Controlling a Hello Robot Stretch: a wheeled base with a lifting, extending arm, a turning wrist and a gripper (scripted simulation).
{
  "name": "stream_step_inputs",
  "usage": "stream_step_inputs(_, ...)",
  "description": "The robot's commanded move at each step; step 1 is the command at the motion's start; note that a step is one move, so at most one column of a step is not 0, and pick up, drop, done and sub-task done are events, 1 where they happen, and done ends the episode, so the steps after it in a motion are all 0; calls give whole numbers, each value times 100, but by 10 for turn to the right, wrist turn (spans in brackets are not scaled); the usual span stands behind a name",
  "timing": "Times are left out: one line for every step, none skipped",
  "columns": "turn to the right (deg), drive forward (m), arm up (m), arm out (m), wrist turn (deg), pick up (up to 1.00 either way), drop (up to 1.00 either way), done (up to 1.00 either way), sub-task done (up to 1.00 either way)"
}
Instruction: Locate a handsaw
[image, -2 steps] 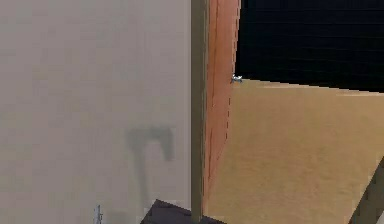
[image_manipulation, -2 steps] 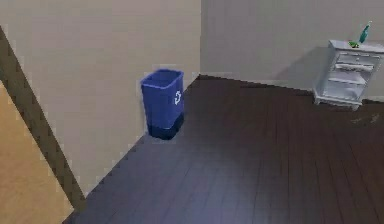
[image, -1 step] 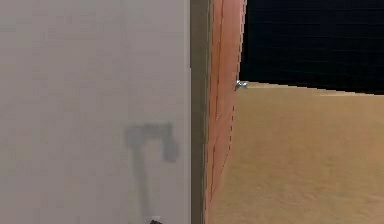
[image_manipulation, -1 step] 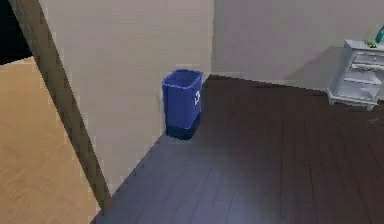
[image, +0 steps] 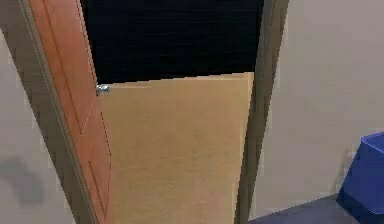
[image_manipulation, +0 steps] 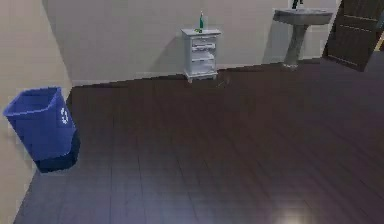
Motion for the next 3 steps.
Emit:
stream_step_inputs(0,100,0,0,0,0,0,0,0)
stream_step_inputs(60,0,0,0,0,0,0,0,0)
stream_step_inputs(0,40,0,0,0,0,0,0,0)
